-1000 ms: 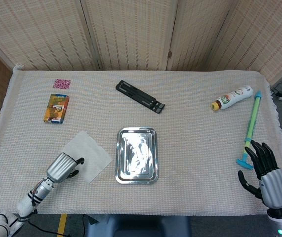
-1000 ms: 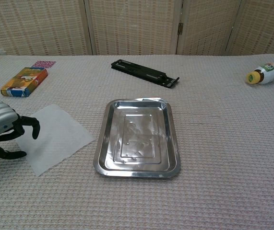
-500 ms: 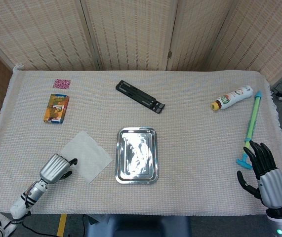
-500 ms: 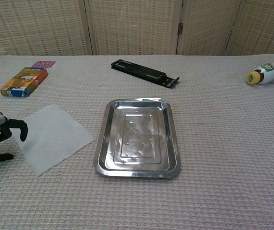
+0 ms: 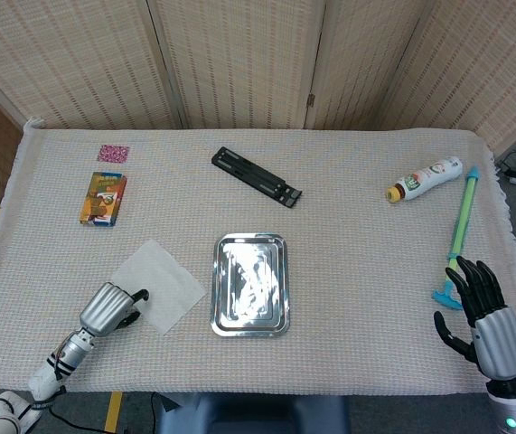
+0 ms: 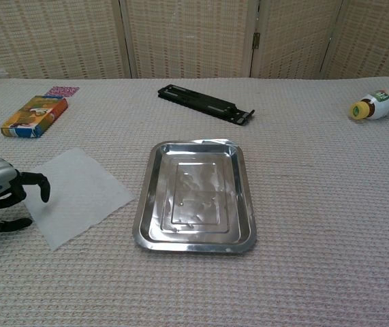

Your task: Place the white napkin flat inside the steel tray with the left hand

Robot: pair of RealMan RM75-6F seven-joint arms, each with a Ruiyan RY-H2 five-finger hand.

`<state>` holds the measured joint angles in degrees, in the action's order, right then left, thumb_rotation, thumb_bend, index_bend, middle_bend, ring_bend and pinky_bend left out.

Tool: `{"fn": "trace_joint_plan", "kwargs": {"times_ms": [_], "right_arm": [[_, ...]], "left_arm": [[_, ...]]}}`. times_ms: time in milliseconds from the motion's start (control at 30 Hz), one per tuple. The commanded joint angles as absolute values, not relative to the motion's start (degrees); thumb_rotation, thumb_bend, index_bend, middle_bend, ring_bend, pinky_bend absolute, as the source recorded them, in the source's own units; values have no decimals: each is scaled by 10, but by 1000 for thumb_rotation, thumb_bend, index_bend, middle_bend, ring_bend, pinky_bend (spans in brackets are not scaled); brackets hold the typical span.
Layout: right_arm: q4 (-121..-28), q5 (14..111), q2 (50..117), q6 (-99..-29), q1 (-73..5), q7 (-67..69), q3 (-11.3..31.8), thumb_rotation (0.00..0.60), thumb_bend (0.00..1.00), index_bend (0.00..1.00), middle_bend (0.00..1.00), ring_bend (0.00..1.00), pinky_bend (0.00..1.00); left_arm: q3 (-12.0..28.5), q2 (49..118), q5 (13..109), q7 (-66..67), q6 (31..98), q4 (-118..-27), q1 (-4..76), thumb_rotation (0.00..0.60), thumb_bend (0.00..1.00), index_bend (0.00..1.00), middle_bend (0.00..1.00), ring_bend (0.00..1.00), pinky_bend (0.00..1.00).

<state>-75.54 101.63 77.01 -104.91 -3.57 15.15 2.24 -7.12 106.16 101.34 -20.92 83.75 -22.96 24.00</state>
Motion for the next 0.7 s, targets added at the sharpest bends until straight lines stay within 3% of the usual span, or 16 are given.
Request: {"fn": "trace_joint_plan", "kwargs": {"times_ms": [33, 267, 533, 700], "right_arm": [[-755, 1014, 770, -1048, -35, 152, 23, 600, 504, 0, 0, 0, 0], [-755, 1008, 767, -1047, -35, 156, 25, 600, 504, 0, 0, 0, 0], [-757, 1010, 765, -1051, -34, 158, 23, 600, 504, 0, 0, 0, 0], [-759, 1013, 763, -1054, -32, 157, 22, 600, 504, 0, 0, 0, 0]], "left_arm": [[-69, 1075, 1007, -226, 829, -215, 247, 600, 238, 473, 1000, 1000, 1000], [-69, 1096, 1003, -245, 825, -186, 258, 600, 265, 505, 1000, 1000, 1000], [-72, 1106, 1001, -258, 842, -169, 259, 600, 543, 616, 1000, 1000, 1000], [-70, 1109, 997, -258, 857, -165, 256, 600, 592, 618, 1000, 1000, 1000]]}}
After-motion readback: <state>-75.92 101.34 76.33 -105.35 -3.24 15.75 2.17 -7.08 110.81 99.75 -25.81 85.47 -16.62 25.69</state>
